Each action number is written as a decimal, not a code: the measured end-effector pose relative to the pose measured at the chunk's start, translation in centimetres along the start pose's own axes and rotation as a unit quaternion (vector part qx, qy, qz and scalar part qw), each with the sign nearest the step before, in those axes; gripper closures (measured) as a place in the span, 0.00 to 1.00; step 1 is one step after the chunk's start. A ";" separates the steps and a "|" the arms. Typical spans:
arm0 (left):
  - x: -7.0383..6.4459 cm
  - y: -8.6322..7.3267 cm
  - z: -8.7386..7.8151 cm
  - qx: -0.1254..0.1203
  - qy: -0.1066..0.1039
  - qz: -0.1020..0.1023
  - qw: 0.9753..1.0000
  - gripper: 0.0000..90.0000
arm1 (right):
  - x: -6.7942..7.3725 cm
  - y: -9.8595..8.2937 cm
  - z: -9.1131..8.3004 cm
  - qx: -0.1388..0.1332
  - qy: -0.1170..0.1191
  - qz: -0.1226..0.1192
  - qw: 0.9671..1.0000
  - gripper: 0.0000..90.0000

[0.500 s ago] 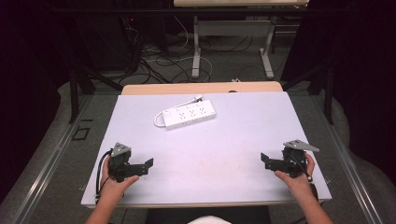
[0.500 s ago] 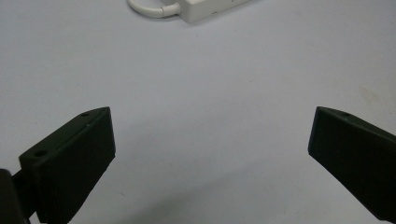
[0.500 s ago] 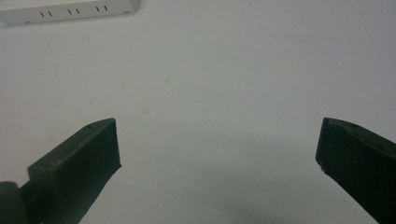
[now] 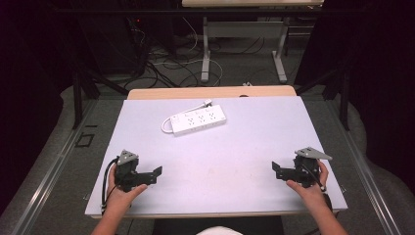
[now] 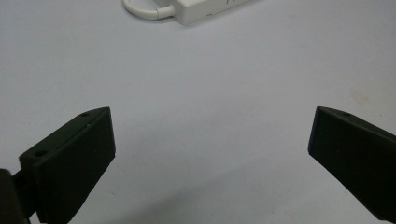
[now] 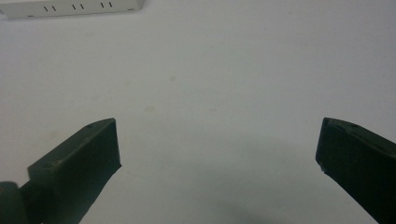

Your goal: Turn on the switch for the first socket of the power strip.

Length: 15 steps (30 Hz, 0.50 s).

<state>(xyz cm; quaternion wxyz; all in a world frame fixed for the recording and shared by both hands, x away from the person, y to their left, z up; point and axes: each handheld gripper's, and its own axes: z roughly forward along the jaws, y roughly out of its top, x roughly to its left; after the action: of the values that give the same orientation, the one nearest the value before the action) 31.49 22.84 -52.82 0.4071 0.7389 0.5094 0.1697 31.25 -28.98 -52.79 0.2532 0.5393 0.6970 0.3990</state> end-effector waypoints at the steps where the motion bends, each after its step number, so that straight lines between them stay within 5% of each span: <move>1: -0.2 0.0 0.0 0.002 -0.004 0.001 1.000 0.00 | 0.0 0.0 0.0 0.000 0.001 0.004 1.000 0.00; 15: -1.7 0.4 0.6 0.002 -0.019 0.000 1.000 0.04 | -0.2 -0.1 -0.1 0.000 -0.003 0.004 1.000 0.00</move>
<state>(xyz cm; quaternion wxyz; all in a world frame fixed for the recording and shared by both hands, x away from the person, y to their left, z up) 31.40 20.97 -52.56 0.4153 0.7426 0.5021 0.1546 31.17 -29.19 -52.84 0.2540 0.5431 0.6939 0.3986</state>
